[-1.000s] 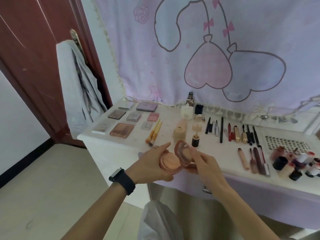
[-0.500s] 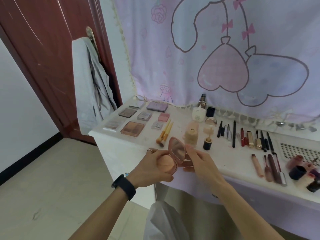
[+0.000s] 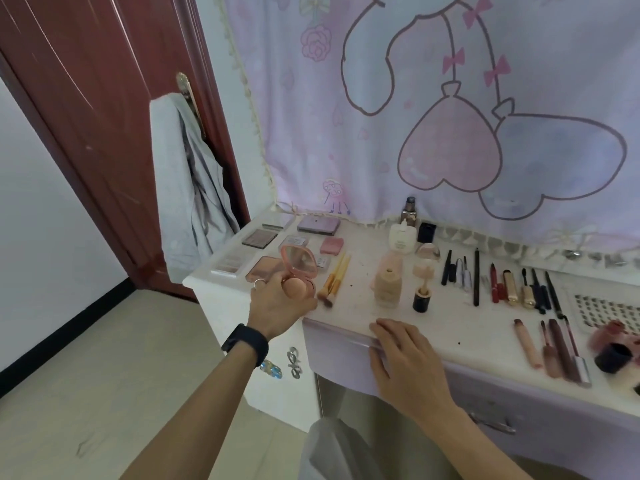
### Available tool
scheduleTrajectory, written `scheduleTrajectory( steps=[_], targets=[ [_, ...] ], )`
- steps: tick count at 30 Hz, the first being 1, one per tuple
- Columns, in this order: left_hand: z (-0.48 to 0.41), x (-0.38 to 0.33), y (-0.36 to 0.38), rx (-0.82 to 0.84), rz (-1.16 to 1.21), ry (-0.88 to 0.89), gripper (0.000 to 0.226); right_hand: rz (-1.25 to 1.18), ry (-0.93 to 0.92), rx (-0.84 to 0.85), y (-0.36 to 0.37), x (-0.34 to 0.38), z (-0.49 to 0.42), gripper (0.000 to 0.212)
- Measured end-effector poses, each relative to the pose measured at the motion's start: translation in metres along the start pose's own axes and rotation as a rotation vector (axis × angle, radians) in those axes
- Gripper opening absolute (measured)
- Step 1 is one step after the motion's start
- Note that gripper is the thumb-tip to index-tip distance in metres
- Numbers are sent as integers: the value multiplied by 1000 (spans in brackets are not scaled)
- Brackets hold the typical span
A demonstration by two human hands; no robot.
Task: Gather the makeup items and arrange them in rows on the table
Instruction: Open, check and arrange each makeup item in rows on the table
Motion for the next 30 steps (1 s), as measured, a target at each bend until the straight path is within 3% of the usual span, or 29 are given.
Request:
scheduleTrajectory(
  steps=[2, 6, 12, 27, 30],
  targets=[
    [-7, -3, 6, -21, -142, -24, 93, -11, -22, -33, 0, -3, 3, 39],
    [-15, 3, 17, -39, -210, -58, 88, -37, -19, -46, 1, -3, 5, 43],
    [-15, 5, 18, -56, -198, -24, 78, -56, -2, -60, 5, -4, 7, 40],
    [2, 7, 19, -131, -112, 30, 82, -60, -2, -65, 2, -3, 7, 40],
    [2, 9, 13, -153, -74, 63, 72, -44, -5, -44, 2, -3, 5, 42]
  ],
)
Point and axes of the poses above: each hand's wrist, its own z-axis away from the middle knuckle, its own y-axis out of the palm, x = y × z, the point moved 2 cm from there along -z, towards the middle knuckle, and after that the axes turned 14 degrees about -x, right-handed, at the moved point
